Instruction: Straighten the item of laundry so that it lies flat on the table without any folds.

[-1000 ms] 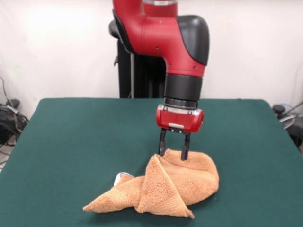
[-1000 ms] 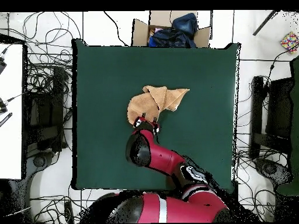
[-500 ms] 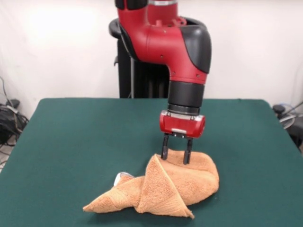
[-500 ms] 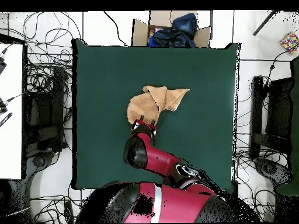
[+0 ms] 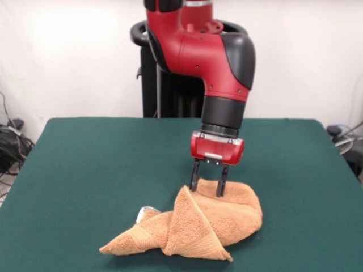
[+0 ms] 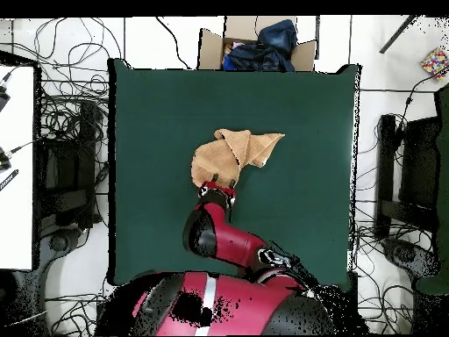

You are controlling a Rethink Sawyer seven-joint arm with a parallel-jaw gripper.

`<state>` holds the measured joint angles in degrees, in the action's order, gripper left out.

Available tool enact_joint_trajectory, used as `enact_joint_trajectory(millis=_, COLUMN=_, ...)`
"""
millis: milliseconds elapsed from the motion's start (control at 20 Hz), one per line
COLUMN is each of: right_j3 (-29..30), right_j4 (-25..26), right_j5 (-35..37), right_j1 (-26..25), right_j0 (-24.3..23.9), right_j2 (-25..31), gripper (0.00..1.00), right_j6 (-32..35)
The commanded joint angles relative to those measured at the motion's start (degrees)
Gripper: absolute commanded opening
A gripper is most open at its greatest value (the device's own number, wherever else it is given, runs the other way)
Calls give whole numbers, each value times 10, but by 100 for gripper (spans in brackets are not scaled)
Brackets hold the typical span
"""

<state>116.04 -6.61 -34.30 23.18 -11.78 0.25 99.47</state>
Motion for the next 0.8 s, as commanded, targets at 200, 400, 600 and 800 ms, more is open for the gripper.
enact_joint_trajectory(millis=200, right_j3=-42, right_j4=-49, right_j5=-3, right_j1=16, right_j0=32, right_j2=-38, gripper=100, right_j6=88)
enact_joint_trajectory(millis=400, right_j3=-30, right_j4=-67, right_j5=28, right_j1=39, right_j0=46, right_j2=-49, gripper=100, right_j6=86)
enact_joint_trajectory(millis=600, right_j3=-19, right_j4=-66, right_j5=51, right_j1=56, right_j0=47, right_j2=-55, gripper=100, right_j6=87)
enact_joint_trajectory(millis=800, right_j3=-22, right_j4=-50, right_j5=62, right_j1=60, right_j0=37, right_j2=-55, gripper=100, right_j6=84)
